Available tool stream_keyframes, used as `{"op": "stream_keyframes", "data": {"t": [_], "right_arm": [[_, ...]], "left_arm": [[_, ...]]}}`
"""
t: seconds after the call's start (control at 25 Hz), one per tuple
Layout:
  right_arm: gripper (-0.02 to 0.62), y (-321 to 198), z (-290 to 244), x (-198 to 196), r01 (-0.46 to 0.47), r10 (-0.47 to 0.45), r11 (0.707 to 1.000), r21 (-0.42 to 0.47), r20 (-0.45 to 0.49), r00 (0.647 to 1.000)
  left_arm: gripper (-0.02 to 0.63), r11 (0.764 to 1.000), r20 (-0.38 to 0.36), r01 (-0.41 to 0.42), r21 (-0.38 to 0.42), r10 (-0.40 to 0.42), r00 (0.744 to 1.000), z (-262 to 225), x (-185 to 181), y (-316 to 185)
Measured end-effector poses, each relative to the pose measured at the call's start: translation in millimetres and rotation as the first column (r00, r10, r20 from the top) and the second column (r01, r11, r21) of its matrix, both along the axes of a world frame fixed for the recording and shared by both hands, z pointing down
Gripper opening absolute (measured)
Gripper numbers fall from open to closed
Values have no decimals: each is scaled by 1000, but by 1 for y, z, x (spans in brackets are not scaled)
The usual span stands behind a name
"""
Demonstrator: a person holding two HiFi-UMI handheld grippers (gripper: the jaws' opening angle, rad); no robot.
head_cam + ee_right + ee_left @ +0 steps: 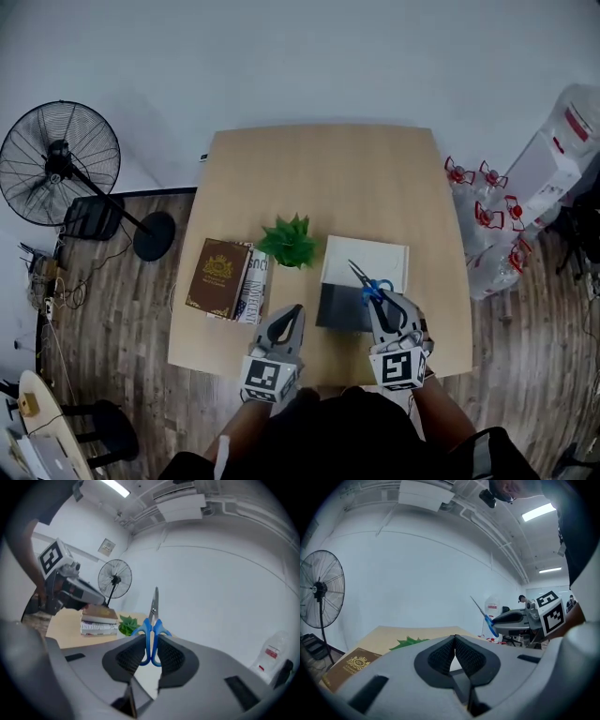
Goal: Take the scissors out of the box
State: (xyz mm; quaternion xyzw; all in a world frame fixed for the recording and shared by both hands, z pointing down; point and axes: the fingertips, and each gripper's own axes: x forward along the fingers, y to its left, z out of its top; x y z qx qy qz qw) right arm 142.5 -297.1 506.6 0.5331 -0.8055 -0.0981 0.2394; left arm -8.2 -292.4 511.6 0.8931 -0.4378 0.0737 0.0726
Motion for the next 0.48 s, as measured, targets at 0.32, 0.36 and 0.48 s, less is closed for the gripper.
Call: {"op": "stream_keyframes", "data": {"t": [0.32, 0.36, 0.48], "right_arm": [[75, 4, -51, 26, -180, 137, 978, 108, 319, 938], [75, 5, -54, 30, -200, 149, 973, 113, 351, 925], [75, 7, -58, 40, -240, 173, 964, 112, 421, 890]], "left_arm": [[5, 1000, -26, -12, 18, 12, 1000, -14, 7, -1], [5, 1000, -29, -13, 19, 13, 999, -15, 8, -1], [4, 1000, -37, -15, 22, 16, 999, -17, 9, 0]]}}
